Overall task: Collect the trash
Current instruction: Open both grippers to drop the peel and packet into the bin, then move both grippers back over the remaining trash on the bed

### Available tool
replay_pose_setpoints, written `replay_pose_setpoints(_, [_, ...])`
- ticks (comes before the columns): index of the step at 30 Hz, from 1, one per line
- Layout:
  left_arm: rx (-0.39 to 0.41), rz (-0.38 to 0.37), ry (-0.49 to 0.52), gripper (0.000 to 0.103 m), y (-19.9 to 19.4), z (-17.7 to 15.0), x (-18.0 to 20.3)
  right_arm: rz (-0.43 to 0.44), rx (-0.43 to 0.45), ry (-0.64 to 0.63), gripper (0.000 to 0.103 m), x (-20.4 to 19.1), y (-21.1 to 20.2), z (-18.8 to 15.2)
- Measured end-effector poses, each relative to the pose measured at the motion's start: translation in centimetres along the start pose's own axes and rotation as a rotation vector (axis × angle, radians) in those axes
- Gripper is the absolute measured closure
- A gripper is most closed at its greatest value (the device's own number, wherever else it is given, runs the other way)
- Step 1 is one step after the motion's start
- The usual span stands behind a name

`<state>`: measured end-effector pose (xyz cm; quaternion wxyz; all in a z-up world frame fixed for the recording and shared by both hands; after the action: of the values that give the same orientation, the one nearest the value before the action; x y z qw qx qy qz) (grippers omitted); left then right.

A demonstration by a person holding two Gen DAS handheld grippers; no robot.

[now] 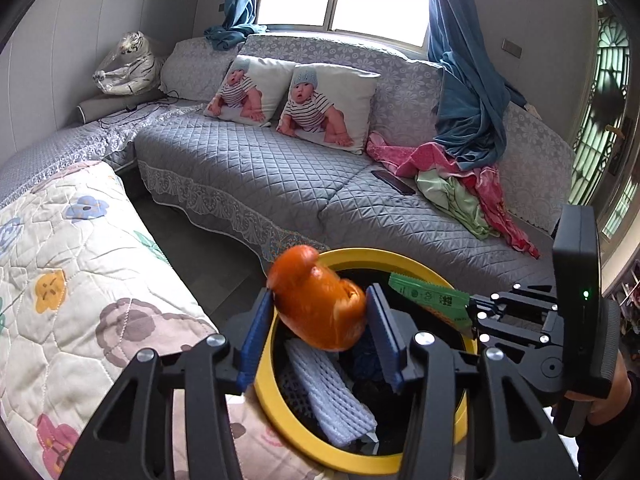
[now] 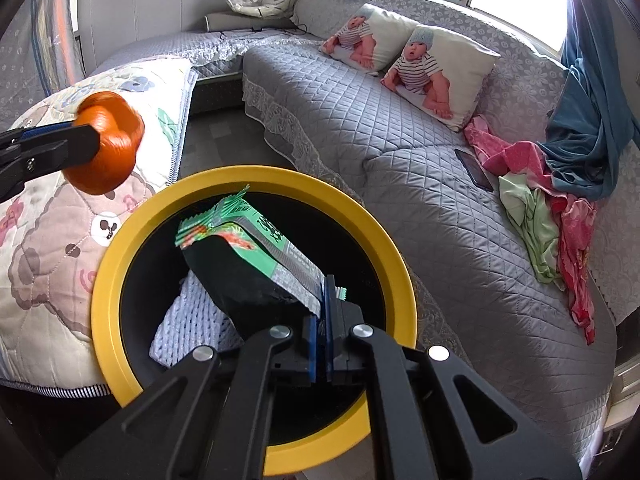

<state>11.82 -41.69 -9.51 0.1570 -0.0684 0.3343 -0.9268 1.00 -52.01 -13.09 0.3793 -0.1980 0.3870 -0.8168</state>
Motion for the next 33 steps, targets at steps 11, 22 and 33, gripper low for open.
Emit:
replay_pose_setpoints(11, [0.03, 0.008, -0.059, 0.043, -0.1, 0.5, -1.3, -0.014, -0.016, 0.007, 0.074, 0.8, -0.1, 0.4])
replay_pose_setpoints(22, [0.058, 0.104, -0.123, 0.041, -3.4, -1.1, -6.3, -0.02, 0.003, -0.014, 0.053, -0.5, -0.8, 1.0])
replay_pose_setpoints(33, [0.105, 0.35, -0.241, 0.03, -11.5, -5.5, -16.2, 0.147, 0.209, -0.081, 0.053, -7.4, -4.7, 3.5])
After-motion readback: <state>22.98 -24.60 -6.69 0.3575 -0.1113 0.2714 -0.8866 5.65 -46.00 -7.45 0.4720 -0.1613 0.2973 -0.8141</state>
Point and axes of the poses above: each gripper's, at about its wrist camera, not at the fingertips, and y roughly the way its jaws point, x to its right, z to its top, the point moved 3 cm from there along y, roughly the way its jaws point, and after that the axes turned 11 degrees about y, right-handed, at the moved point
